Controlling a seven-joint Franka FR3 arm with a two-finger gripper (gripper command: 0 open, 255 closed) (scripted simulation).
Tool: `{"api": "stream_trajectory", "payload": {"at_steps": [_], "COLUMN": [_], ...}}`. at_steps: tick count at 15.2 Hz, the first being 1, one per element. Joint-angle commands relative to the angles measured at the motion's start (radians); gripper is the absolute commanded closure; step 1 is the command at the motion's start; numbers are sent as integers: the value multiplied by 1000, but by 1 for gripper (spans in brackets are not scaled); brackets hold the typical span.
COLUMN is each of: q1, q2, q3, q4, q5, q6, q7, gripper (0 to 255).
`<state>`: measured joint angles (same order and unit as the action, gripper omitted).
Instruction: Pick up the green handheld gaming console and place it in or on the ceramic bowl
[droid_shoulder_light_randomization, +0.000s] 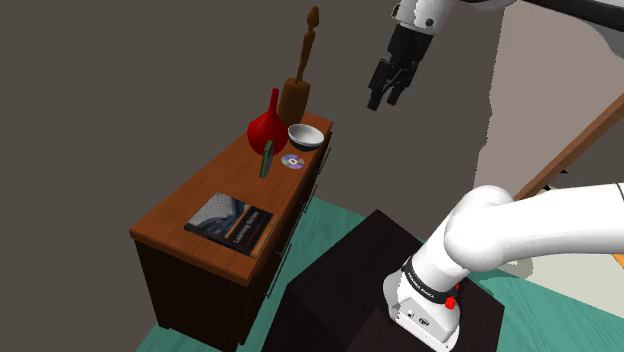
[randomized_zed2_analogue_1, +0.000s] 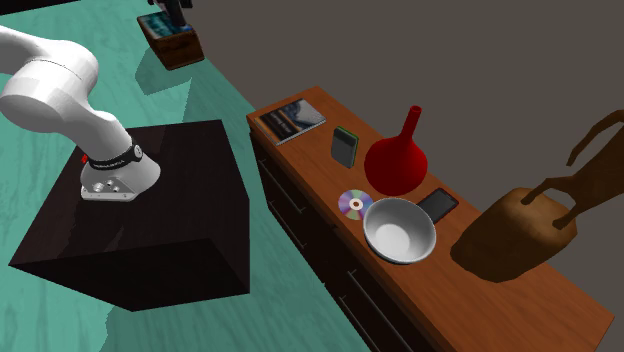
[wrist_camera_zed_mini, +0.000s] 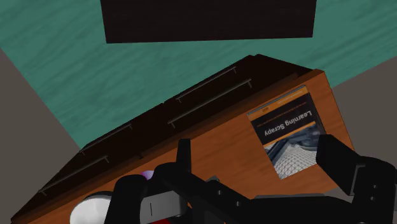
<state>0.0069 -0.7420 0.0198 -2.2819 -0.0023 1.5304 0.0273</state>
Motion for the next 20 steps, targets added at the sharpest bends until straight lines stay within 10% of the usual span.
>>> {"api": "stream_trajectory", "payload": {"at_steps": [1, 20], "q1": [0, -48], "q2": [0, 577], "q3": [0, 90], "q4": [0, 24], "q5": [0, -5], "q6": [0, 557], "q7": [0, 273], "gripper": [0, 0]}}
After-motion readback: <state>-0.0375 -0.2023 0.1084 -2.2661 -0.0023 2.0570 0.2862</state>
